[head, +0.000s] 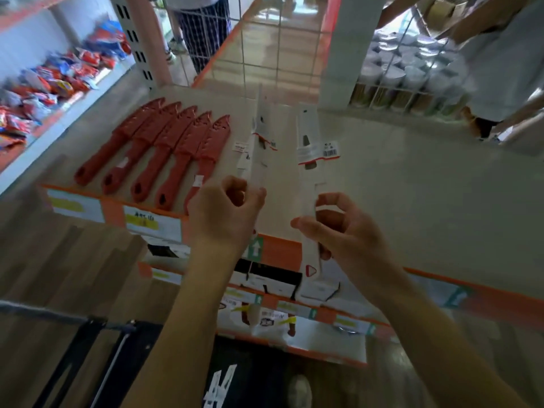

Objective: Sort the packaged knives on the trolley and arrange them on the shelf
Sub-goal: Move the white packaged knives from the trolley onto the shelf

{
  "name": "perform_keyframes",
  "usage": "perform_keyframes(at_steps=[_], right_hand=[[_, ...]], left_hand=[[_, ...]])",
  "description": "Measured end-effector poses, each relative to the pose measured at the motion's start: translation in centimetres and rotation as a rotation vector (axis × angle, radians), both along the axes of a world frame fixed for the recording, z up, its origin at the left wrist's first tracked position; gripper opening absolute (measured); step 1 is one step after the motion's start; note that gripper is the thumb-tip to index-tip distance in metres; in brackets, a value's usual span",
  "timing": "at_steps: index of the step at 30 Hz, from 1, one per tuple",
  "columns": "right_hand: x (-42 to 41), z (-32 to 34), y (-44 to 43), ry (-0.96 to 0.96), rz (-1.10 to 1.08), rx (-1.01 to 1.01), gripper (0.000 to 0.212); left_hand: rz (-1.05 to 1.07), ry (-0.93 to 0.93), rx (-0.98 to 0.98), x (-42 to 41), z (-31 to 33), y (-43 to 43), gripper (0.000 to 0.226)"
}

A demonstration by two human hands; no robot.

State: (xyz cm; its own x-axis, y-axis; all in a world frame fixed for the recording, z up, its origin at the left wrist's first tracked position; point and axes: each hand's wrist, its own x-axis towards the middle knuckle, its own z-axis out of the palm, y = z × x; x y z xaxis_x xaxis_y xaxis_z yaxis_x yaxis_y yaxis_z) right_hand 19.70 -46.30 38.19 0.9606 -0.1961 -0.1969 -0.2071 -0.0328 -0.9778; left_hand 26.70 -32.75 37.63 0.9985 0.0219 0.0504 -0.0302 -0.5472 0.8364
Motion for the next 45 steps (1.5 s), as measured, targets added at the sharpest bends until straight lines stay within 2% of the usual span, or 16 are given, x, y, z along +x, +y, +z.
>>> perform_keyframes(at_steps=[2, 9, 11, 17, 23, 30, 34, 39, 45], right_hand=[[0.3, -0.1, 0.0, 0.003, 0.004, 0.006, 0.019], [1.1, -0.5, -0.4, 0.047, -0.023, 0.073, 0.021], [1.3, -0.6, -0.4, 0.064, -0.030, 0.082, 0.021], [1.5, -0.4, -0.6, 0.097, -0.041, 0.169, 0.024], [1.5, -0.3, -0.9, 0.118, -0.029, 0.268, 0.024], [1.8, -0.3, -0.9, 0.135, -0.041, 0.271, 0.016], [2.1, -0.3, -0.6, 0.120, -0.100, 0.145, 0.021], [3.7, -0.8, -0.8, 0.078, -0.099, -0.301, 0.034], [5.4, -0.8, -0.7, 0.053, -0.072, -0.619, 0.034]], left_hand=[[0.014, -0.112, 0.084, 0.2, 0.0, -0.4, 0.013], [-0.060, -0.267, 0.237, 0.5, -0.6, -1.9, 0.018], [-0.080, -0.263, 0.277, 0.8, -0.6, -2.1, 0.009], [-0.123, -0.210, 0.372, 1.6, -0.3, -3.7, 0.034], [-0.161, -0.107, 0.424, 1.2, -1.0, -4.9, 0.030], [-0.163, -0.104, 0.422, 1.7, -0.7, -4.2, 0.030], [-0.166, -0.094, 0.391, 1.9, -0.6, -3.6, 0.032], [-0.182, -0.113, 0.335, 2.0, -0.4, -3.2, 0.033], [-0.155, -0.165, 0.438, 2.0, -0.4, -2.9, 0.032]])
